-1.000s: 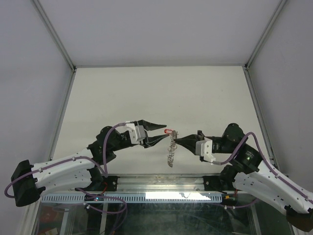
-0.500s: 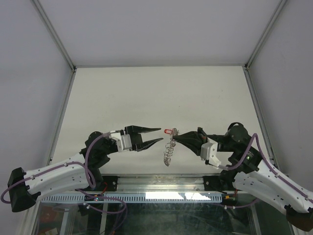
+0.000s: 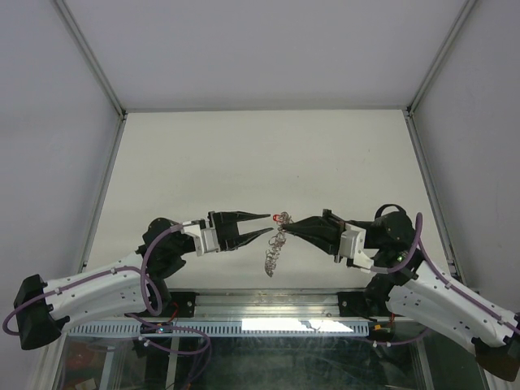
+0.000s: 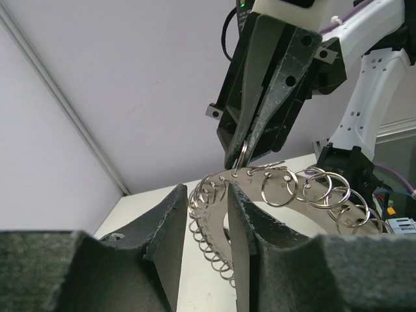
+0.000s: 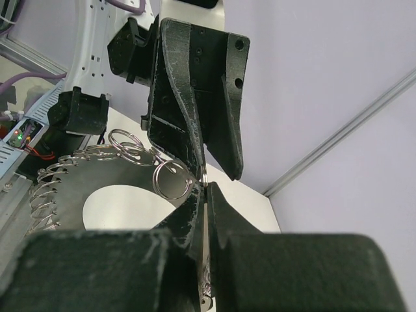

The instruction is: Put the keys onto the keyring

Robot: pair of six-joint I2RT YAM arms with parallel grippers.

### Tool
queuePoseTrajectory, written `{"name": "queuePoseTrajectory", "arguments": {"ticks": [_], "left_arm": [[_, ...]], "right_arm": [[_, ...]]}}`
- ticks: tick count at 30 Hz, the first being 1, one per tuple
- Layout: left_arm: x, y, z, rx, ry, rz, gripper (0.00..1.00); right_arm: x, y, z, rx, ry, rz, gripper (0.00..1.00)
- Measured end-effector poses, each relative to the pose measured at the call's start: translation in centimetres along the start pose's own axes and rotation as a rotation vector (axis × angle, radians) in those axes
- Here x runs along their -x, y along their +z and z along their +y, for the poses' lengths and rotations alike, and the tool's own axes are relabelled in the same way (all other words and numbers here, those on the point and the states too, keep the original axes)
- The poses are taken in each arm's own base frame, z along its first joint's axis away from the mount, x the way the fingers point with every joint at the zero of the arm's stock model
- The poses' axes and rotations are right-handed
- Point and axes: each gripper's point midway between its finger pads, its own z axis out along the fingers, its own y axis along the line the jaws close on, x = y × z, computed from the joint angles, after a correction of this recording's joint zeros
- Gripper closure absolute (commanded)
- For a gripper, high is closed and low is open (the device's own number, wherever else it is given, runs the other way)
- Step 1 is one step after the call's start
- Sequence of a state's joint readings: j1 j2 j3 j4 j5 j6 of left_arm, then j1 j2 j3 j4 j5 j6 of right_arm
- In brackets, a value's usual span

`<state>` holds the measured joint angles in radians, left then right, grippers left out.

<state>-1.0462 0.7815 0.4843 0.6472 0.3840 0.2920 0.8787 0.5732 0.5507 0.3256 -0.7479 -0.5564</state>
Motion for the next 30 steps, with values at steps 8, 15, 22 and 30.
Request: {"name": "queuePoseTrajectory", "arguments": {"ticks": [8, 15, 22, 30], "left_arm": [[0.2, 0.4, -1.1, -0.068, 0.007, -0.026, 0.68], [0.3, 0.6, -1.7, -0.111, 0.008, -0.035, 0.73], [0.5, 0.9, -1.5, -0.110, 0.013, -0.037, 0.76], [0.4, 1.1, -1.6, -0.119, 0.010, -0.035, 0.73]], "right_arm": [[0.3, 0.3, -0.2, -0.013, 0.019, -0.028, 1.00], [0.3, 0.3, -0.1, -0.008, 0.026, -0.034, 1.00], [0.1, 0.4, 0.3, 0.012, 0.036, -0.031, 1.00], [-0.2, 0.4, 0.5, 0.019, 0.042, -0.024, 1.00]]}}
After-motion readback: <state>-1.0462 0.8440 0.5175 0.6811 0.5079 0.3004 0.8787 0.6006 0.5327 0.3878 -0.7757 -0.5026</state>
